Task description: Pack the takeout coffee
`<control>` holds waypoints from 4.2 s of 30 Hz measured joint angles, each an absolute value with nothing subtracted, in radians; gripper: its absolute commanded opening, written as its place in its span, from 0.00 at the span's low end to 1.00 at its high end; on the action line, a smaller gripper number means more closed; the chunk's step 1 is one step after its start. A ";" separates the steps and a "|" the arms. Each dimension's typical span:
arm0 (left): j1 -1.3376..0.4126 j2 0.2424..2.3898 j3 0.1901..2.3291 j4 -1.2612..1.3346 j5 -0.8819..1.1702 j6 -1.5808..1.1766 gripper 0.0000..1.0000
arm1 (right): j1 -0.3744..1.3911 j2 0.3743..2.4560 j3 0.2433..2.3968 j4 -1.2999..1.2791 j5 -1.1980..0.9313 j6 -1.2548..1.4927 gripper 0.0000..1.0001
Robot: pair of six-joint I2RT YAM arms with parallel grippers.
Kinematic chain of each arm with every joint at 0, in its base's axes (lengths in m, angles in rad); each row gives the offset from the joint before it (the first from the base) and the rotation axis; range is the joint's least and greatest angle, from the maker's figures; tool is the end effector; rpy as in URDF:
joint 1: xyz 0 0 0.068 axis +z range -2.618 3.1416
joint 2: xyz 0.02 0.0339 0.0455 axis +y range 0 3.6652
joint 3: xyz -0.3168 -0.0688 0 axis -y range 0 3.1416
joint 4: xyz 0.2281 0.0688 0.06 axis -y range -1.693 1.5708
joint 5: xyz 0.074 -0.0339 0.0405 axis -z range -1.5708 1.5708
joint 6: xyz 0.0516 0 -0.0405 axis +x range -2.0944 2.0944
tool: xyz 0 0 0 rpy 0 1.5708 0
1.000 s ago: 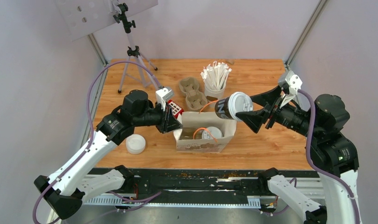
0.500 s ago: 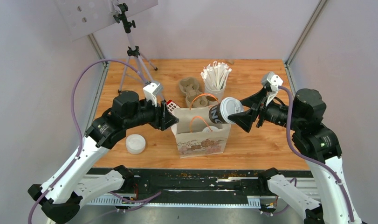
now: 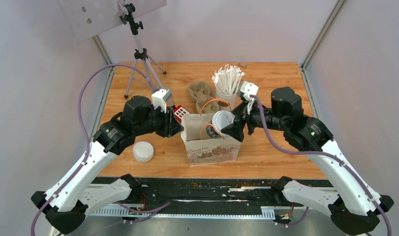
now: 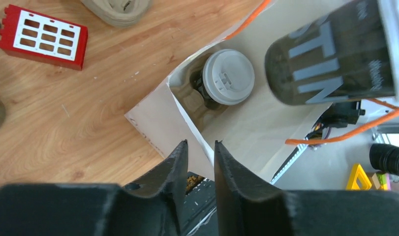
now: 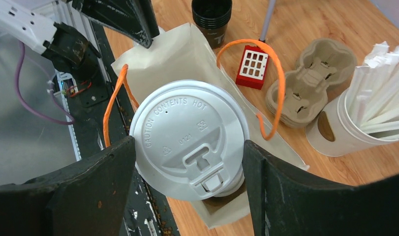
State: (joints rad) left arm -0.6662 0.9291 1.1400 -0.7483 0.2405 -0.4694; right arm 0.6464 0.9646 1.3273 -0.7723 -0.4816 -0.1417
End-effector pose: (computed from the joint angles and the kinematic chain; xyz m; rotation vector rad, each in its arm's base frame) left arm 0.1084 -0.1008 0.4102 0.3711 2.2022 -0.9077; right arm 0.0984 0.1042 0.4632 -1.0618 1.7173 0.8005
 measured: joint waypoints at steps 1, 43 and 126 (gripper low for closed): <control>-0.666 0.929 1.140 -0.747 0.234 -0.470 0.24 | 0.666 0.974 1.327 -0.772 -0.464 -0.149 0.73; -0.666 0.777 1.059 -0.722 0.316 -0.462 0.58 | 1.195 1.068 1.230 -0.748 -0.032 -0.246 0.71; -0.666 0.717 0.874 -0.677 0.322 -0.466 0.64 | 1.296 1.212 0.880 -0.301 0.263 -0.688 0.73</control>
State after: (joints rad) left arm -0.6662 0.7166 0.8738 -0.6769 0.3218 -0.4656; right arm 1.2961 1.2118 0.8803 -0.3012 0.2626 -0.6880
